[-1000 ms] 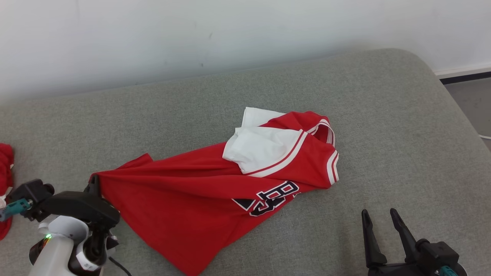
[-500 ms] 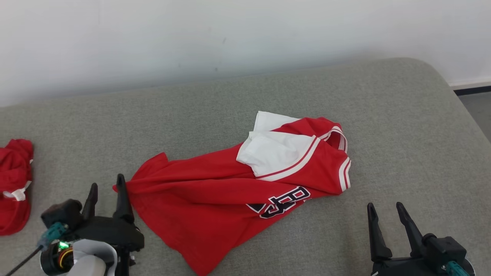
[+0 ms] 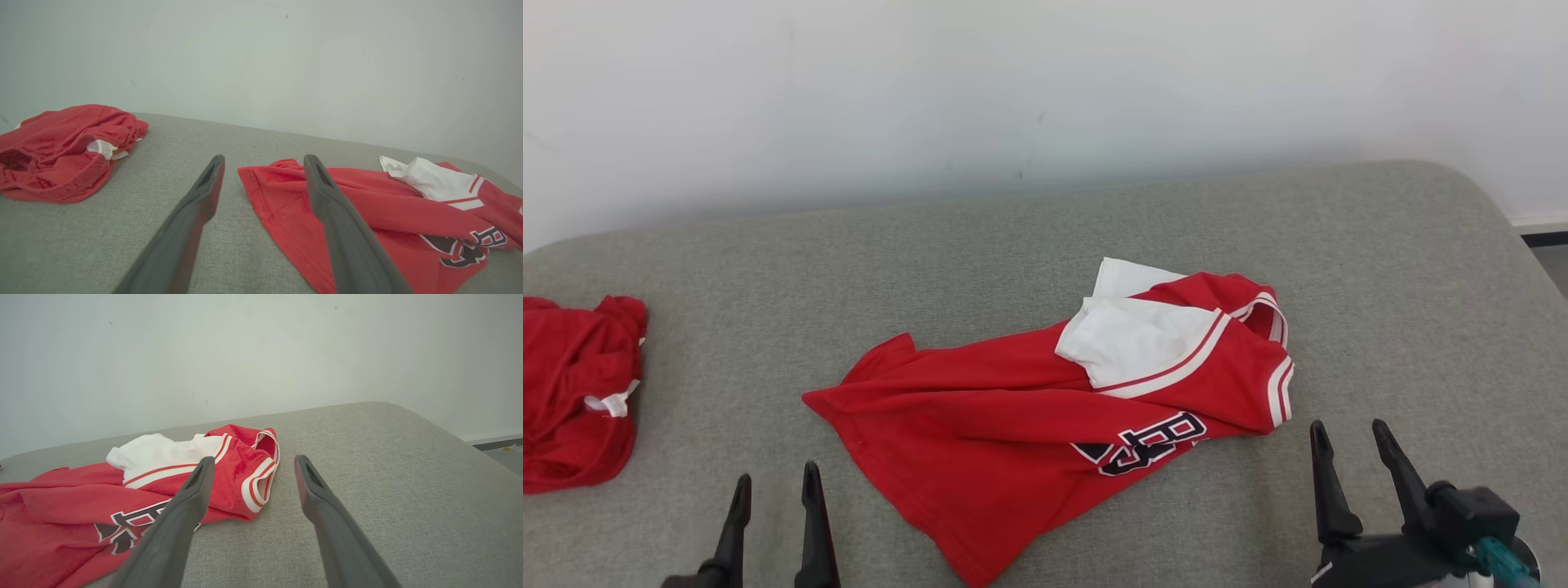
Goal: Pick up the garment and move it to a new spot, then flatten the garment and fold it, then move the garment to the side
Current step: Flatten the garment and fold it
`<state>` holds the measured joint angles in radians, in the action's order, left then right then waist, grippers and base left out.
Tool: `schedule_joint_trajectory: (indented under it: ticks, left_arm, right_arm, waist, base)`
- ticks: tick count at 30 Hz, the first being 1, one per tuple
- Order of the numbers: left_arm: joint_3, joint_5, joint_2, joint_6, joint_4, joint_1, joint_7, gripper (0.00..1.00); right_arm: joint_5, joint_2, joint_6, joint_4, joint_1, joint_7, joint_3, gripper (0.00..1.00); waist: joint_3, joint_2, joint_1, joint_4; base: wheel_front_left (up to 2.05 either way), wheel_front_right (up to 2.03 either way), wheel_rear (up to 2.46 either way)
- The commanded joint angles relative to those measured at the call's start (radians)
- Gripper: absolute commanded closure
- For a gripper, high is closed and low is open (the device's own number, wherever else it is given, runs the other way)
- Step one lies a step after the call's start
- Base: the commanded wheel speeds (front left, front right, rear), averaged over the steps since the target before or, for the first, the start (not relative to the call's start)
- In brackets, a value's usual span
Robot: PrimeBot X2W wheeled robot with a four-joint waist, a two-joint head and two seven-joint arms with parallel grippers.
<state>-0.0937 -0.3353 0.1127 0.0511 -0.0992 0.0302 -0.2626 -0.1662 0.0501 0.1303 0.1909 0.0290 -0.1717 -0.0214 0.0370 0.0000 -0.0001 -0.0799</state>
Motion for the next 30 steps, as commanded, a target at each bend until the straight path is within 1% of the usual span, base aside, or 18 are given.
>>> schedule_joint_trajectory:
  ticks: [1,3,4,5,8,9,11,14,19,24,30]
  left_arm:
    - [0.013,0.021,-0.012,-0.011,0.01,0.021,-0.003,0.0]
    - [0.028,0.033,-0.028,-0.027,0.015,0.039,-0.003,0.0]
    - [0.028,0.033,-0.028,-0.027,0.015,0.039,-0.003,0.0]
    - [0.033,0.044,-0.032,-0.035,0.017,0.046,-0.003,0.0]
    - [0.045,0.068,-0.043,-0.053,0.017,0.048,-0.003,0.0]
    - [0.049,0.072,-0.048,-0.059,0.02,0.043,-0.003,0.0]
    - [0.054,0.081,-0.053,-0.065,0.023,0.03,-0.003,0.0]
    - [0.054,0.087,-0.058,-0.077,0.025,0.006,-0.003,0.0]
    - [0.036,0.097,-0.061,-0.09,0.032,-0.021,-0.003,0.0]
    - [0.008,0.086,-0.062,-0.083,0.04,-0.037,-0.003,0.0]
    - [-0.003,0.078,-0.062,-0.071,0.057,-0.034,-0.003,0.0]
  right_arm:
    - [0.007,0.001,0.001,0.004,0.022,0.013,-0.003,0.0]
    - [0.013,0.001,0.001,0.012,0.047,0.055,0.0,0.0]
    - [0.013,0.001,0.001,0.012,0.047,0.055,0.0,0.0]
    - [0.011,0.002,0.001,0.015,0.067,0.079,0.004,0.0]
    - [0.001,0.029,0.001,0.046,0.152,0.191,0.026,0.0]
    - [-0.004,0.036,0.001,0.067,0.185,0.245,0.034,0.0]
    - [-0.004,0.054,0.001,0.093,0.27,0.321,0.05,0.0]
    - [0.001,0.078,0.001,0.152,0.385,0.405,0.062,0.0]
    - [0.02,0.115,0.001,0.29,0.541,0.526,0.075,0.0]
    - [0.023,0.155,0.001,0.393,0.609,0.602,0.103,0.0]
    - [0.001,0.181,0.001,0.423,0.6,0.623,0.129,0.0]
  waist:
    - [-0.002,0.0,0.0001,0.011]
    - [0.002,0.0,0.0001,0.02]
    - [0.002,0.0,0.0001,0.02]
    - [0.004,0.0,0.0001,0.024]
    - [0.017,0.0,0.0001,0.034]
    - [0.023,0.0,0.0001,0.038]
    - [0.039,0.0,0.0001,0.049]
    - [0.069,0.0,0.0001,0.072]
    - [0.123,0.0,0.0001,0.127]
    - [0.159,0.0,0.0001,0.178]
    - [0.173,0.0,0.0001,0.2]
  base:
    - [0.0,0.0,0.0]
    - [0.0,0.0,0.0]
    - [0.0,0.0,0.0]
    - [0.0,0.0,0.0]
    - [0.0,0.0,0.0]
    - [0.0,0.0,0.0]
    - [0.0,0.0,0.0]
    - [0.0,0.0,0.0]
    - [0.0,0.0,0.0]
    - [0.0,0.0,0.0]
    - [0.0,0.0,0.0]
